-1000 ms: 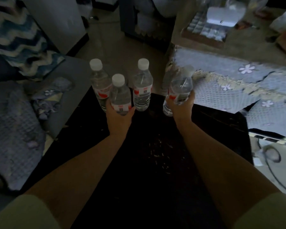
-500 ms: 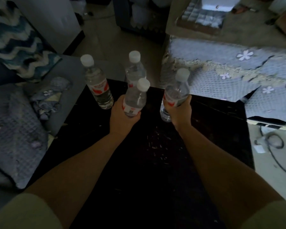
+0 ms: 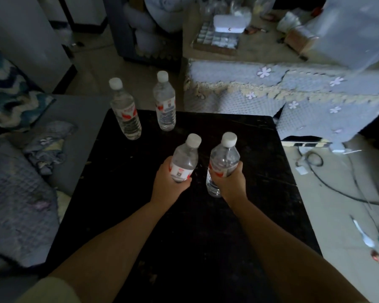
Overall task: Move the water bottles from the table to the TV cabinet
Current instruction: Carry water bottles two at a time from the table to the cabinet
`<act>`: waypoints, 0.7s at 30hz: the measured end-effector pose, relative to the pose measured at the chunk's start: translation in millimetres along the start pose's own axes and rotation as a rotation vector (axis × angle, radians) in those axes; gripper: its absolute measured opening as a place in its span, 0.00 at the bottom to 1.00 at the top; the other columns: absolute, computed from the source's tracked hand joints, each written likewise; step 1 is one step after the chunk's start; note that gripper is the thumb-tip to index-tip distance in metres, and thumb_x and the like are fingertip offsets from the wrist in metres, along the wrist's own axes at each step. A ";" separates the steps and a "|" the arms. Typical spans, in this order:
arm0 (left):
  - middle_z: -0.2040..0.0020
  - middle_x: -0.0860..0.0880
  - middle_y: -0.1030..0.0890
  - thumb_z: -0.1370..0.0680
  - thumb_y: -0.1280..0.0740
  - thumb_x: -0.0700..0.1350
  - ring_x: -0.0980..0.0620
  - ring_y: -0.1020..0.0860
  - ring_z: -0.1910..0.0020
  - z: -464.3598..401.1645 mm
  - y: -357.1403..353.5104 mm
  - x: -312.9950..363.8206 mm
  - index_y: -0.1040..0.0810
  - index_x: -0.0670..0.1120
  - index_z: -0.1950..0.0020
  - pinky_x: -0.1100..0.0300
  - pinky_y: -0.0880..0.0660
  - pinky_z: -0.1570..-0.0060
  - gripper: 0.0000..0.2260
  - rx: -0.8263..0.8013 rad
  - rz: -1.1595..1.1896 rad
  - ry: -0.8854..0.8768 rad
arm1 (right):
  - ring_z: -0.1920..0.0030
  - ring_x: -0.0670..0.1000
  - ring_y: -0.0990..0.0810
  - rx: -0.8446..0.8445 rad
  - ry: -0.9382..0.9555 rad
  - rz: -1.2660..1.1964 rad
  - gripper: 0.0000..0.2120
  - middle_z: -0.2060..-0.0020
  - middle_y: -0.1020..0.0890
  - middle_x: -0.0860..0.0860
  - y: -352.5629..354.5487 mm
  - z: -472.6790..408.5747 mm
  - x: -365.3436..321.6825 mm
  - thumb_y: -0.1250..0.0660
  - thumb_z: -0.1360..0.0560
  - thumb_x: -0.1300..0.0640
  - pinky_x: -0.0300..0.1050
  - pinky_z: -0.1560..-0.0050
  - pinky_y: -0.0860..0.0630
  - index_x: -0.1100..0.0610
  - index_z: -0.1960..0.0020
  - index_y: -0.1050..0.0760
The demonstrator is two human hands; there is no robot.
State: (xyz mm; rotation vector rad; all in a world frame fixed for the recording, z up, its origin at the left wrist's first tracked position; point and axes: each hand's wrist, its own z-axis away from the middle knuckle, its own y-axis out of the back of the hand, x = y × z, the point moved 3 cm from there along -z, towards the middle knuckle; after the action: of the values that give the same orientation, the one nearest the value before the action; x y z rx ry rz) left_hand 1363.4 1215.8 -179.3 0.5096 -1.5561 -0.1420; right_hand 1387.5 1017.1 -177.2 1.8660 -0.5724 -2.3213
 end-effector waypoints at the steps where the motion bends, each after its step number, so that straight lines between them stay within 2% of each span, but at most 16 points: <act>1: 0.55 0.63 0.22 0.37 0.23 0.45 0.72 0.24 0.54 9.3 1.2 -0.6 0.34 0.76 0.49 0.80 0.31 0.60 0.32 -0.019 0.003 -0.006 | 0.52 0.46 0.20 0.010 -0.016 -0.004 0.29 0.52 0.21 0.43 3.5 13.0 4.2 0.22 0.35 0.49 0.45 0.52 0.21 0.44 0.43 0.36; 4: 0.55 0.61 0.21 0.36 0.22 0.43 0.70 0.23 0.54 33.4 2.2 -1.1 0.32 0.73 0.48 0.79 0.30 0.60 0.31 -0.089 -0.005 -0.021 | 0.52 0.45 0.20 0.052 -0.047 -0.009 0.30 0.52 0.21 0.44 13.4 47.3 13.3 0.22 0.35 0.47 0.43 0.54 0.22 0.45 0.41 0.36; 6: 0.54 0.57 0.20 0.36 0.22 0.42 0.68 0.21 0.55 48.1 -1.0 3.3 0.29 0.67 0.47 0.77 0.28 0.61 0.28 -0.154 -0.007 -0.032 | 0.53 0.43 0.21 0.078 -0.066 -0.014 0.30 0.53 0.21 0.43 23.8 68.1 18.8 0.23 0.35 0.46 0.38 0.58 0.26 0.46 0.39 0.36; 9: 0.54 0.54 0.19 0.35 0.23 0.42 0.64 0.20 0.57 64.5 -9.5 12.3 0.28 0.58 0.45 0.75 0.27 0.63 0.24 -0.241 -0.017 -0.030 | 0.57 0.40 0.23 0.102 -0.113 -0.009 0.28 0.56 0.23 0.40 44.1 93.3 27.6 0.24 0.35 0.44 0.35 0.60 0.28 0.43 0.42 0.36; 13: 0.56 0.56 0.20 0.34 0.23 0.43 0.64 0.20 0.58 90.7 -39.5 32.3 0.32 0.64 0.50 0.74 0.28 0.67 0.24 -0.357 -0.038 -0.011 | 0.57 0.39 0.22 0.210 -0.176 -0.034 0.28 0.55 0.21 0.41 92.3 127.6 47.5 0.24 0.35 0.42 0.32 0.63 0.29 0.45 0.41 0.33; 17: 0.59 0.57 0.21 0.33 0.23 0.42 0.69 0.22 0.63 120.1 -87.3 56.7 0.32 0.62 0.50 0.75 0.30 0.72 0.24 -0.471 -0.037 0.013 | 0.51 0.48 0.19 0.332 -0.219 -0.026 0.30 0.49 0.19 0.46 151.4 160.9 67.4 0.23 0.35 0.43 0.42 0.52 0.24 0.49 0.38 0.31; 21: 0.59 0.59 0.22 0.33 0.23 0.43 0.67 0.23 0.63 160.1 -150.4 98.0 0.32 0.60 0.47 0.75 0.33 0.69 0.24 -0.618 -0.049 -0.062 | 0.50 0.51 0.19 0.477 -0.253 -0.011 0.26 0.50 0.19 0.49 226.4 198.4 89.3 0.24 0.33 0.44 0.47 0.50 0.23 0.52 0.41 0.30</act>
State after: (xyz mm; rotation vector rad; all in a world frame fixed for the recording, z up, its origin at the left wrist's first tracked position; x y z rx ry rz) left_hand 1245.0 1007.4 -159.6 0.0536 -1.4648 -0.6573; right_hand 1142.2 823.9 -144.3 1.7384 -1.2438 -2.6210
